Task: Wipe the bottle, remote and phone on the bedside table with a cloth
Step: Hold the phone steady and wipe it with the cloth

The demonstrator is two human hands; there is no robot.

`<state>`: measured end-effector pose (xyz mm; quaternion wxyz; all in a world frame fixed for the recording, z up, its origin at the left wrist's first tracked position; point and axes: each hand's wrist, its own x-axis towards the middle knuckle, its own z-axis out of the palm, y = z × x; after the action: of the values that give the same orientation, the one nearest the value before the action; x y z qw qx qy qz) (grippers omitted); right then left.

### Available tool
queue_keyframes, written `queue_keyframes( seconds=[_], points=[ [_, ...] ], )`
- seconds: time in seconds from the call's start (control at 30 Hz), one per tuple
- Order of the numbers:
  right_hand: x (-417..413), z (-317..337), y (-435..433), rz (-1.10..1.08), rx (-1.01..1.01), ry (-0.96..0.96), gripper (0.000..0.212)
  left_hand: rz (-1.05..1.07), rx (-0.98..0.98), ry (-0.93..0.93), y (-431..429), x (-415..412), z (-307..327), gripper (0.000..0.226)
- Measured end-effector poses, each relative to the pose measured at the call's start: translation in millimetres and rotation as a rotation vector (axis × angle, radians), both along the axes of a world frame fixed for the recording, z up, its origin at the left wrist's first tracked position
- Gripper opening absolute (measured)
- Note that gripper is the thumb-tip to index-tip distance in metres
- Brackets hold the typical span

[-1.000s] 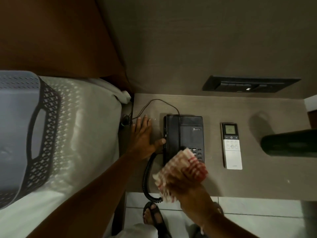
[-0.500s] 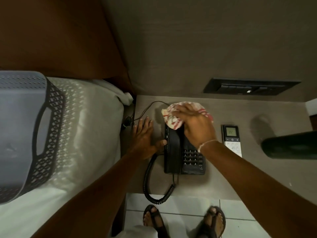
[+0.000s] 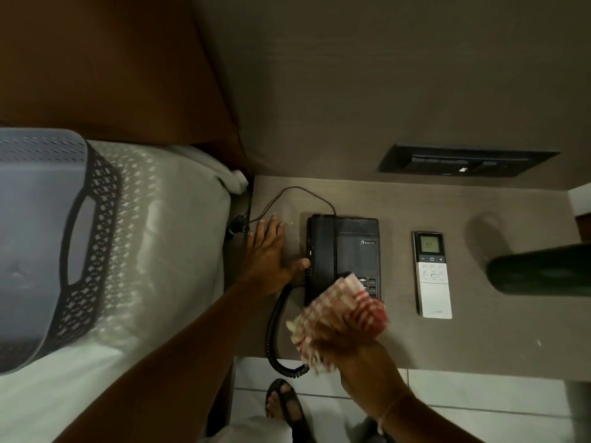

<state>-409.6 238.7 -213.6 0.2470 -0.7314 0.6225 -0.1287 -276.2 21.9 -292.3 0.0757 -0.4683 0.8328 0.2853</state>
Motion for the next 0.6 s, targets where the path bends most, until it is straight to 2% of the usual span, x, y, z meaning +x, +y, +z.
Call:
queue_keyframes(
  seconds=[0.07, 0.2, 0.27, 0.37, 0.5, 0.6],
  points=[
    [-2, 4, 9, 0.019, 0.011, 0.006, 0.052, -0.008, -0.011, -0.006, 0, 0, 0, 0.111],
    [-22, 32, -14, -0.205, -0.097, -0.089, 0.045, 0.001, -0.001, -0.002, 2, 0, 3, 0.111],
    [-39, 47, -49, -0.323, -0.159, -0.051, 0.048, -0.003, 0.011, 0.008, 2, -1, 5, 0.113],
    [-59, 53, -112, -0.447, -0.139, 0.125, 0.063, 0.003, 0.004, 0.014, 1, -1, 8, 0.111],
    [-62, 25, -158, -0.233, -0.005, 0.232, 0.065, 0.013, -0.004, -0.003, 2, -3, 8, 0.11],
    [-49, 2, -133, -0.186, 0.011, 0.211, 0.067, 0.0, 0.01, -0.019, 1, -4, 10, 0.111]
  ],
)
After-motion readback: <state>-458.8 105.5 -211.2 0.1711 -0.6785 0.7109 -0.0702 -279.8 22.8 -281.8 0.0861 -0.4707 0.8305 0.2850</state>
